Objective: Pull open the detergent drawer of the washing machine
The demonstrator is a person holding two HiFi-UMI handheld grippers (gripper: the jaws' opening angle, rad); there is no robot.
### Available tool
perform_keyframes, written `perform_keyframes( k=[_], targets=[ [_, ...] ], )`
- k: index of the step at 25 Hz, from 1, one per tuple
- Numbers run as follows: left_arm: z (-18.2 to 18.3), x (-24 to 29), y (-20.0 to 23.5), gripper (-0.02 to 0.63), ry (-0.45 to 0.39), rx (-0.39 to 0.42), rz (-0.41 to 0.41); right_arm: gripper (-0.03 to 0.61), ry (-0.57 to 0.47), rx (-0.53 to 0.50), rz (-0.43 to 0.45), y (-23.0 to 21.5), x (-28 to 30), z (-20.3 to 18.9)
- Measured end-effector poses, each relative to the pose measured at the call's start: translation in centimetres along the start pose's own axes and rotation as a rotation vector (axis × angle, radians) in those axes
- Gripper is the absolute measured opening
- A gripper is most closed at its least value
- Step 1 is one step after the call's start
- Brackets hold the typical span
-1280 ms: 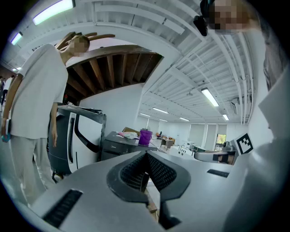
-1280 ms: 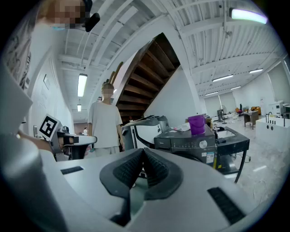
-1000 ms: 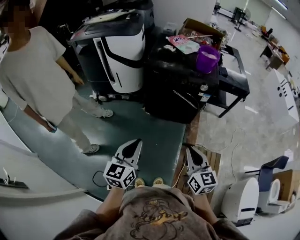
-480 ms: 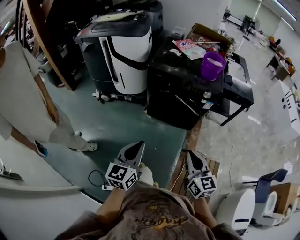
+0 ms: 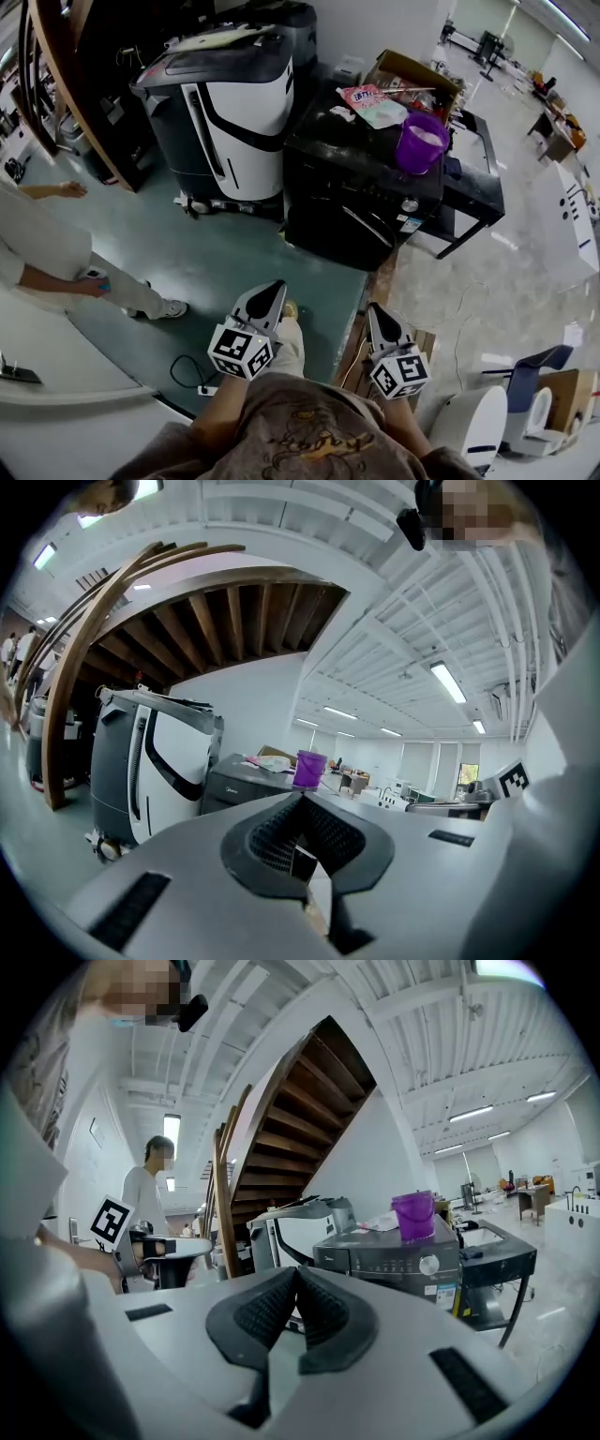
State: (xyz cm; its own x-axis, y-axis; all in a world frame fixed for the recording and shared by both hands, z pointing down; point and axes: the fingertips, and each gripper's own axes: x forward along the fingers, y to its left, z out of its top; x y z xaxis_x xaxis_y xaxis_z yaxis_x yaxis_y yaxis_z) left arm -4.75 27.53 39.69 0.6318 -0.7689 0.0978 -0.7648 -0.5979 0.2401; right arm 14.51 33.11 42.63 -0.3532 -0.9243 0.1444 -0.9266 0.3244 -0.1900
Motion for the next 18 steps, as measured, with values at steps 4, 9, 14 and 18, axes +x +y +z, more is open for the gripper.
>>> perform_keyframes(
  k=[4, 9, 14, 18],
  targets=[
    [0.6, 3.4, 1.7, 0.021, 0.003, -0.007, -0.007, 0.005, 0.000, 0.000, -0.007, -2.0, 3.1, 0.7],
    [1.5, 7.8, 4.3, 0.021, 0.016, -0.016, -0.021, 0.005, 0.007, 0.005, -0.021, -4.2, 7.4, 1.7],
    [3.5, 12.7, 6.9, 0.021, 0.019, -0.028, -0.042, 0.005, 0.016, 0.009, -0.040, -6.3, 11.9, 3.3],
    [4.8, 16.4, 9.2, 0.021, 0.022, -0.033, -0.058, 0.005, 0.013, 0.007, -0.055, -7.8, 15.5, 4.6]
  ],
)
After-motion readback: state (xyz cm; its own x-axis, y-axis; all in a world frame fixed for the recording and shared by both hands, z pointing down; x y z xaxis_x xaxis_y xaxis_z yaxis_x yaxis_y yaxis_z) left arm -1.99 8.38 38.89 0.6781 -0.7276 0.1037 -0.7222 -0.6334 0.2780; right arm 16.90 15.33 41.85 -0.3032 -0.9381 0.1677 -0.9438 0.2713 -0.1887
